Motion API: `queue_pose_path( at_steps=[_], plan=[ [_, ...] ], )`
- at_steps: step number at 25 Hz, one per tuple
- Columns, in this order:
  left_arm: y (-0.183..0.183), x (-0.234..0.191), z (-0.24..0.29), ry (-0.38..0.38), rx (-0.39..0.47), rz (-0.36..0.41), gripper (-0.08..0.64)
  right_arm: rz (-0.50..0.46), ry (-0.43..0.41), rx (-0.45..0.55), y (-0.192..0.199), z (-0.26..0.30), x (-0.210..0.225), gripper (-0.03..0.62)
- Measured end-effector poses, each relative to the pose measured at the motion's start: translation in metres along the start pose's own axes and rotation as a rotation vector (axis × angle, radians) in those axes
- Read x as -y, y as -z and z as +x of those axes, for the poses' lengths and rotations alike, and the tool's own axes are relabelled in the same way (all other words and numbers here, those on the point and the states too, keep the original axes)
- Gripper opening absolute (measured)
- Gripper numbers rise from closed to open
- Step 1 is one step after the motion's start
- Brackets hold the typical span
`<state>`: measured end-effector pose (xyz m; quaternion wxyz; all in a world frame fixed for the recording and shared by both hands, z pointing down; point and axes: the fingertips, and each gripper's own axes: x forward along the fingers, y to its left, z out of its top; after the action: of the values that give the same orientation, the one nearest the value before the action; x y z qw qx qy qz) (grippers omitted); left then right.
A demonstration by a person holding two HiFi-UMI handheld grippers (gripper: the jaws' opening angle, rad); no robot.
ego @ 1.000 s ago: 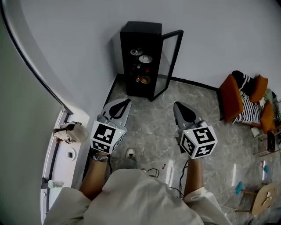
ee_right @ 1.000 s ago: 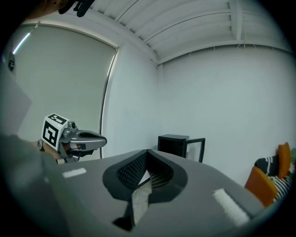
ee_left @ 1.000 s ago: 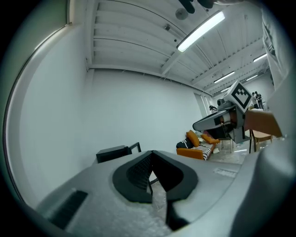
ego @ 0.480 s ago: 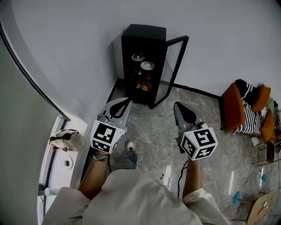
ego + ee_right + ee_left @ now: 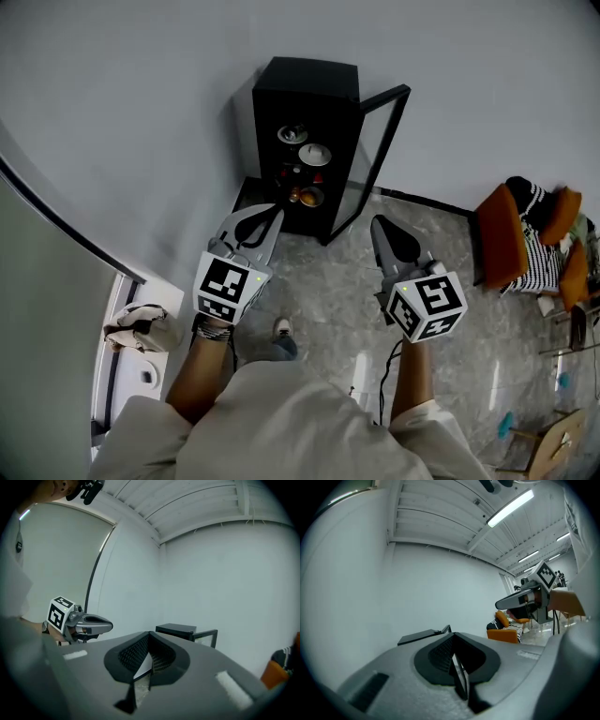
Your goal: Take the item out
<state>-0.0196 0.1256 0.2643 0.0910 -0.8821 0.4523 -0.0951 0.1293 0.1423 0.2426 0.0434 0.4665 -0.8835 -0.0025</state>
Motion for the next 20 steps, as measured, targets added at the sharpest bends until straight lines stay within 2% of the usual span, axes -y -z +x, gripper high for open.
queue_pose_path(
  at_steps=[3,12,20],
  plan=[
    [0.004,-0.023,0.019,0.003,-0.017,0.022,0.005,0.001,-0.003,-0.012,-0.001,0.030,0.006,0.005],
    [0.020,-0.078,0.066,0.036,-0.033,0.006,0.005,0.017,0.041,-0.026,-0.004,0.103,0.029,0.006],
    [0.039,-0.127,0.105,0.059,-0.033,-0.018,0.005,0.017,0.028,-0.062,0.009,0.166,0.038,0.006]
  ],
)
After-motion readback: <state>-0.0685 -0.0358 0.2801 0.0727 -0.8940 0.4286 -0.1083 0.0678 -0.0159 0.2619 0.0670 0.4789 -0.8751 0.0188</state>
